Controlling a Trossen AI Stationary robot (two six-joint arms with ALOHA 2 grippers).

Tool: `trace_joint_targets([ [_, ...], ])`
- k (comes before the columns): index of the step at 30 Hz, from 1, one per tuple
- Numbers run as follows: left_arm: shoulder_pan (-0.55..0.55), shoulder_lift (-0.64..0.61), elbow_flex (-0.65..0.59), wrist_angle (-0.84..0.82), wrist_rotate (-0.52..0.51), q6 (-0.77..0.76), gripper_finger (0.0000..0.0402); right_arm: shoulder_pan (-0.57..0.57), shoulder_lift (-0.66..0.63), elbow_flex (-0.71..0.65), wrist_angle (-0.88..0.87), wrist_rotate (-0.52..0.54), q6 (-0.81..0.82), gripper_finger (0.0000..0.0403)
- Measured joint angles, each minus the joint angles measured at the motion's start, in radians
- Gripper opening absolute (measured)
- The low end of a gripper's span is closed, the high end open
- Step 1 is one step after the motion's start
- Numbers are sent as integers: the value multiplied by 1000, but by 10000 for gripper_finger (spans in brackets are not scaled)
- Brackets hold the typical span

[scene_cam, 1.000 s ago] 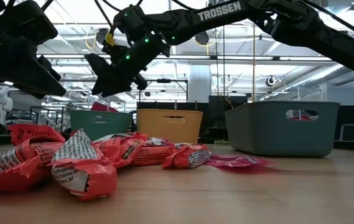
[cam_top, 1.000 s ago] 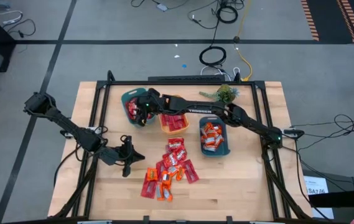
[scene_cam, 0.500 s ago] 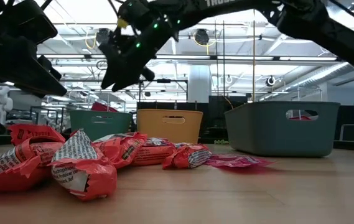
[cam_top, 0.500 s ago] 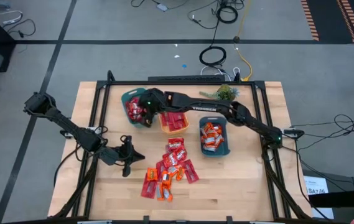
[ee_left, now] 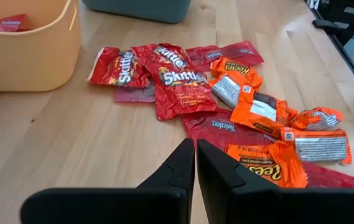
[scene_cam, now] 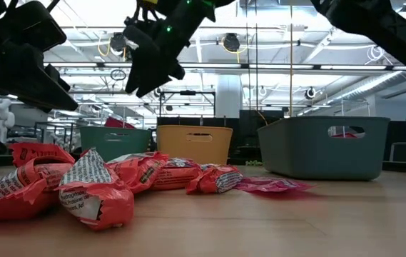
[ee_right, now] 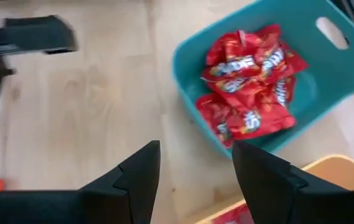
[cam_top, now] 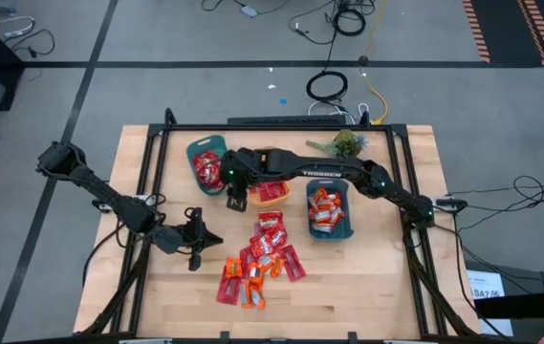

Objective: Sort candy
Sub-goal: Adjust the dark blue bin

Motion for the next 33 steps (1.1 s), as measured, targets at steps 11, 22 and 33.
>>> trace_joint_targets([
  [11,-1,0,0,5,23,-1,28,80,-83,0,-156,109,40,192],
  [22,-1,0,0,2,28,0,28,238,-110,0,-418,335,152,192],
  [33,-1,0,0,4,28,0,28,413,-112,-1,-631,488,323,192],
])
